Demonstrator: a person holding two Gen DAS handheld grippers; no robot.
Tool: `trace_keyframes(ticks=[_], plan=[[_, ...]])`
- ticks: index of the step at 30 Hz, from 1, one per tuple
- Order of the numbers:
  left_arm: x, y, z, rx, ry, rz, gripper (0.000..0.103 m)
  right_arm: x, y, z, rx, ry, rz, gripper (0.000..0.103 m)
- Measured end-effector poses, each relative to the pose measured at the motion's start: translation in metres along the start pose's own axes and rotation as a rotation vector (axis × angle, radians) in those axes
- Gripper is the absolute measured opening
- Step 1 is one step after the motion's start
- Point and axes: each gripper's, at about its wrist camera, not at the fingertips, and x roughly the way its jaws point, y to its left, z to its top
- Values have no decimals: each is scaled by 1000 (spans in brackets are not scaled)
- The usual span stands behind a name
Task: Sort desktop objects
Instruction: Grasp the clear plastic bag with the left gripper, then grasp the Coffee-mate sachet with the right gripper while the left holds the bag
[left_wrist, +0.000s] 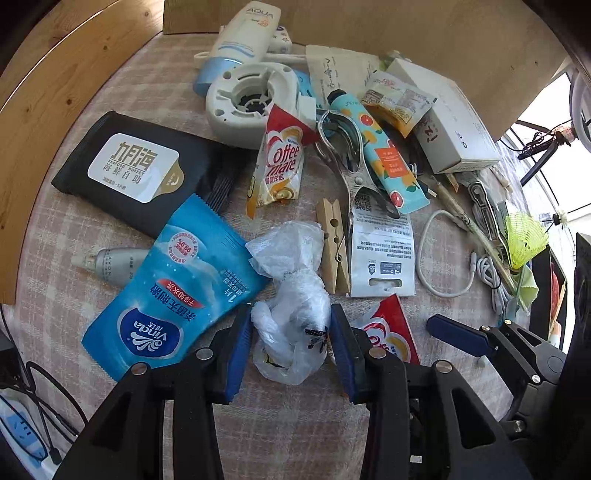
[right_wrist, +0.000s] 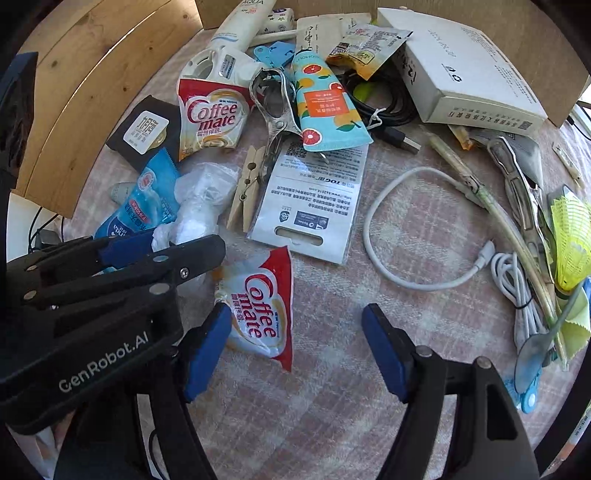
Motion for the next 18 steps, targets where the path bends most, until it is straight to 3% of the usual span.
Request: trace_keyframes(ticks=[6, 7, 9, 11, 14, 18], plan=[[0, 4, -5, 14, -15, -11, 34, 3, 9, -1, -32, -14, -13, 73], [-1, 5, -6, 13, -19, -8, 34, 2, 10, -3, -35, -20, -10, 69], [-1, 8, -9, 7, -26, -6, 34, -1, 11, -5, -41, -26, 10, 37], [-3, 11, -11, -2, -30, -8, 33, -3, 9, -7, -34, -17, 24, 17], [-6, 9, -18, -9, -45, -6, 33, -5, 5, -12, -32, -13, 31, 6], [-17, 10, -32, -13, -66, -1, 32, -11, -5, -21, -12, -26, 63, 3]])
